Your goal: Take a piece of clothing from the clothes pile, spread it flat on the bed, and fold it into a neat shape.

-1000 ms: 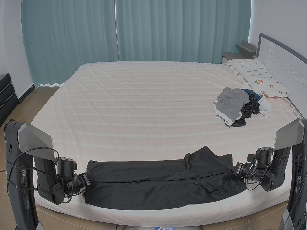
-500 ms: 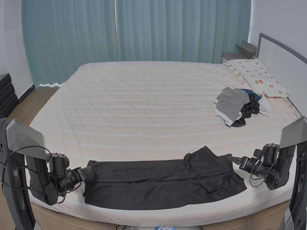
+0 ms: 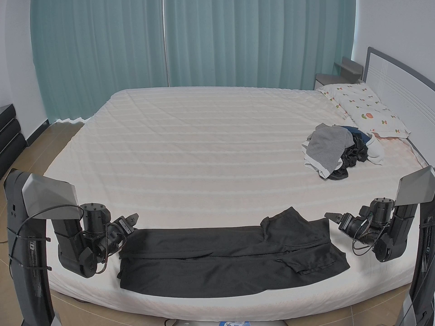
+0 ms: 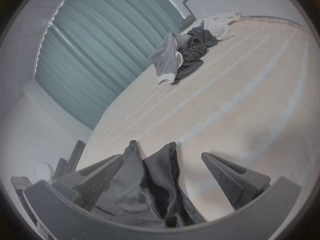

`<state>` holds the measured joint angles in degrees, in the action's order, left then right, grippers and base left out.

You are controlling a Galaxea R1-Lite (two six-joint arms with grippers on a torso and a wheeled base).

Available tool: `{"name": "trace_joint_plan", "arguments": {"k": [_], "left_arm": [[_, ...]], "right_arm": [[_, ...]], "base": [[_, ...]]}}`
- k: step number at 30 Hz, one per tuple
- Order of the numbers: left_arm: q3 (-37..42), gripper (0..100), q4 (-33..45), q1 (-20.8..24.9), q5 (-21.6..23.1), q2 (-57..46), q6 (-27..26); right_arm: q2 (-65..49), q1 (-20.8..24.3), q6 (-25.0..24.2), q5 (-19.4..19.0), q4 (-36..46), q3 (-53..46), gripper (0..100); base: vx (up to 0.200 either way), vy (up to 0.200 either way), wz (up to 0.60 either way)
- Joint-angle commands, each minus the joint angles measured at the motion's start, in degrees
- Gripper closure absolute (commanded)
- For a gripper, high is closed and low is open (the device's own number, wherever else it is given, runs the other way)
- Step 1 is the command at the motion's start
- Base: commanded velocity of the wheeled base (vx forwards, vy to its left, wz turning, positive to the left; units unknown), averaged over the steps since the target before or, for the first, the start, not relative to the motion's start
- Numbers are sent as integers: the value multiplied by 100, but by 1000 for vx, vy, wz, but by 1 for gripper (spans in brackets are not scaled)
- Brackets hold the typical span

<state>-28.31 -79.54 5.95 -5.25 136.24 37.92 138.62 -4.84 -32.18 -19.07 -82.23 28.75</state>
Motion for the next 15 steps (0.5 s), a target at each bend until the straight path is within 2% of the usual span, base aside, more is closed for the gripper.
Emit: {"name": "trace_joint_plan", "arguments": {"k": [1, 8, 9, 15], "left_arm": [[-386, 0, -17, 47, -55, 579, 75], [-395, 0, -17, 20, -28, 614, 92], [-395, 100, -9, 29, -20, 614, 92], [-404, 100, -26, 47, -20, 676, 92]], "right_arm": [[139, 1, -209, -1, 75, 184, 0], [165, 62, -262, -27, 66, 193, 0], [174, 71, -262, -27, 66, 202, 0], [192, 88, -271, -115, 66, 210, 0]], "base": [[0, 0, 0], [0, 0, 0], [0, 0, 0], [0, 0, 0]]}}
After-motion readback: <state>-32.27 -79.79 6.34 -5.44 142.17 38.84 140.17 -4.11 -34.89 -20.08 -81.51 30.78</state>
